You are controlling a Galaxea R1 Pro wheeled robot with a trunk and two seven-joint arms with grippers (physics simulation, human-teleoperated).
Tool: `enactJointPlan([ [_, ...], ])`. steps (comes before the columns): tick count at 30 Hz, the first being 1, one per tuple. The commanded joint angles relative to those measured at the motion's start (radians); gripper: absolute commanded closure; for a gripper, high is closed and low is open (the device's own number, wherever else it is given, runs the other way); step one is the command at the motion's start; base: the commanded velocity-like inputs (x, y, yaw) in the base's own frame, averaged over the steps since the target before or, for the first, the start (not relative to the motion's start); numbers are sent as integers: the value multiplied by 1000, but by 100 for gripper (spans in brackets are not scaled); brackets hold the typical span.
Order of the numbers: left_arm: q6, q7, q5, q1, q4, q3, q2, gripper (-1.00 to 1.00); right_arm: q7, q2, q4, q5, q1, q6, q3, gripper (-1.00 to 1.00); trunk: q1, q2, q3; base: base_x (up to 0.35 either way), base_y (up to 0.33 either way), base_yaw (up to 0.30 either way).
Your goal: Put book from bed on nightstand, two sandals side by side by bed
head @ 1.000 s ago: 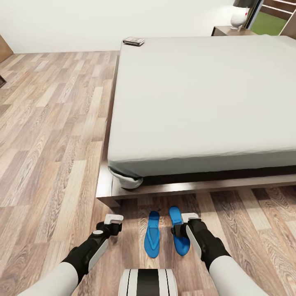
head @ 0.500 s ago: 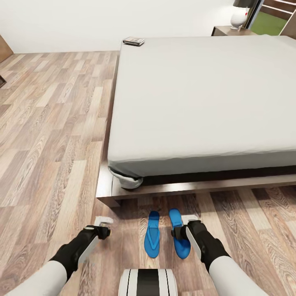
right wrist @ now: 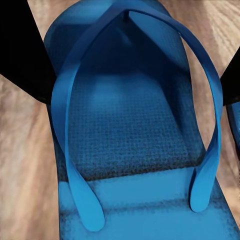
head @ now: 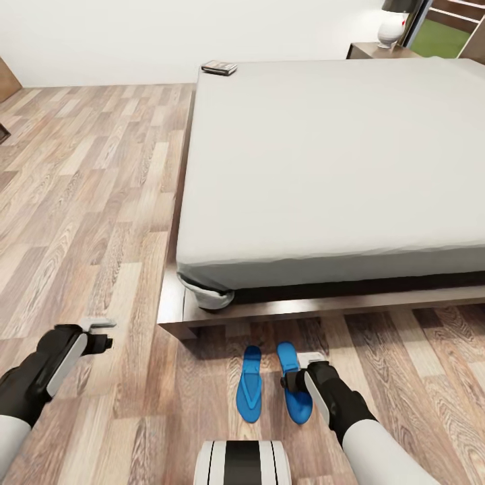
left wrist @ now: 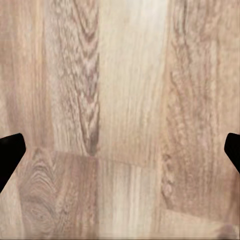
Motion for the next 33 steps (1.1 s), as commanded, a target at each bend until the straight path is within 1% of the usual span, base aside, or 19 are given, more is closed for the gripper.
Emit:
enactJointPlan([
  [1,18,10,11,0,-13,2,2,-100,-3,0,-1,0,0,5,3,100,0,0,-1,0,0,0],
  [3,78,10,12,0,-55,22,6,-100,-3,0,-1,0,0,5,3,100,0,0,-1,0,0,0],
  [5,99,10,12,0,-68,41,9,-100,-3,0,-1,0,0,5,3,100,0,0,-1,0,0,0],
  [6,102,10,12,0,-77,65,14,-100,-3,0,-1,0,0,5,4,100,0,0,-1,0,0,0],
  [7,102,10,12,0,-80,78,16,-100,-3,0,-1,0,0,5,4,100,0,0,-1,0,0,0],
  [8,102,10,12,0,-85,99,19,-100,-3,0,-1,0,0,5,4,100,0,0,-1,0,0,0],
  [10,102,10,11,0,-89,119,22,-100,-3,-1,-1,1,0,5,4,100,0,0,-1,0,0,0],
  [12,102,10,11,0,-91,130,24,-100,-3,-1,-1,1,-1,-3,3,100,0,0,-1,0,0,0],
  [13,102,10,11,0,-92,132,24,-100,-3,-1,-1,1,-1,-9,3,100,0,0,-1,0,0,0],
  [16,102,10,12,0,-93,138,25,-100,-4,-1,-1,0,0,-44,4,100,1,-1,-12,0,0,0],
  [23,102,10,12,0,-99,140,26,-100,-3,0,-1,0,-2,-62,4,100,1,-1,-12,0,0,0],
  [30,102,10,12,0,-102,140,26,-100,-2,-1,-1,0,-6,-68,4,100,4,-3,-39,0,0,0],
  [33,102,10,11,0,-103,140,26,-100,-2,-1,-1,0,-18,-79,4,100,6,-3,-51,0,0,0],
])
